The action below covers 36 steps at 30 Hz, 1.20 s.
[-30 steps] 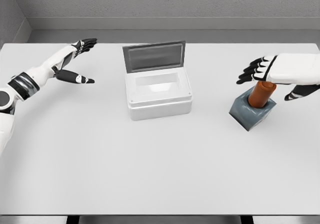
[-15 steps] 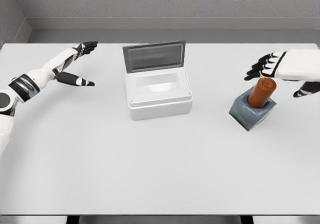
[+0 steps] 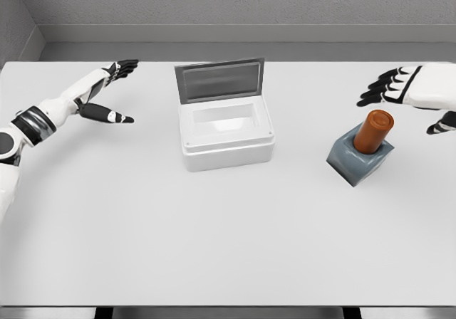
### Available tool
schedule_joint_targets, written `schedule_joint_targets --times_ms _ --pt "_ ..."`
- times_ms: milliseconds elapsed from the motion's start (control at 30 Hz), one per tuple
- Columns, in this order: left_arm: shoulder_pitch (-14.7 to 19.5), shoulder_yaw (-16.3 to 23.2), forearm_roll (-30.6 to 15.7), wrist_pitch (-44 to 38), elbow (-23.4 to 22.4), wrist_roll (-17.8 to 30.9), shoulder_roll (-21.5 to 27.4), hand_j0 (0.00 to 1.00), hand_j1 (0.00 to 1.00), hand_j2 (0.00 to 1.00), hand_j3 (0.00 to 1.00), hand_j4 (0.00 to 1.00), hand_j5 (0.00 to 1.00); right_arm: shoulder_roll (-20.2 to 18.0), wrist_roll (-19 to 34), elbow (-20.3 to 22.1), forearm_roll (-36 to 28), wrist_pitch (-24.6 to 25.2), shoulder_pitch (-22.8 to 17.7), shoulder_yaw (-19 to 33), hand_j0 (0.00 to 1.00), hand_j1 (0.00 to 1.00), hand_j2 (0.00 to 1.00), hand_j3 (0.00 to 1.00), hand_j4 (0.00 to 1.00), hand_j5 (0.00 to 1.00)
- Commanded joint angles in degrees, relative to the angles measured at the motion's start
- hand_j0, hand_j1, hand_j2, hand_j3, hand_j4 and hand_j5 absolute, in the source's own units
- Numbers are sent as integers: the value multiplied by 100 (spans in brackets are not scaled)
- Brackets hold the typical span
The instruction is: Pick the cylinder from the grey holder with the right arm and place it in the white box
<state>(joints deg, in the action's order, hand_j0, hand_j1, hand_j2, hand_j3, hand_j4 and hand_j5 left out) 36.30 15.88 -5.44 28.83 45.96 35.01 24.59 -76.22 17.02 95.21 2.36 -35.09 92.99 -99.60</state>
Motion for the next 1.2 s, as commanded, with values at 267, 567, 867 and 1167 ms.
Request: schedule_joint_targets --times_ms 267,567,867,1167 --pt "0 -6 -54 -9 9 -1 11 100 100 100 100 100 100 -165 -23 59 -174 9 0 186 100 100 100 100 100 100" --pt "-9 3 -37 0 -8 -1 11 100 100 100 100 100 100 248 12 68 -174 9 70 -33 100 100 100 100 100 100" --pt "-44 126 -45 0 -17 -1 -7 100 100 100 100 100 100 459 240 6 -130 9 -132 -69 100 100 100 100 100 100" --pt "-44 205 -37 0 -26 -1 -7 100 100 100 100 100 100 362 478 50 -95 9 -141 -130 100 100 100 100 100 100"
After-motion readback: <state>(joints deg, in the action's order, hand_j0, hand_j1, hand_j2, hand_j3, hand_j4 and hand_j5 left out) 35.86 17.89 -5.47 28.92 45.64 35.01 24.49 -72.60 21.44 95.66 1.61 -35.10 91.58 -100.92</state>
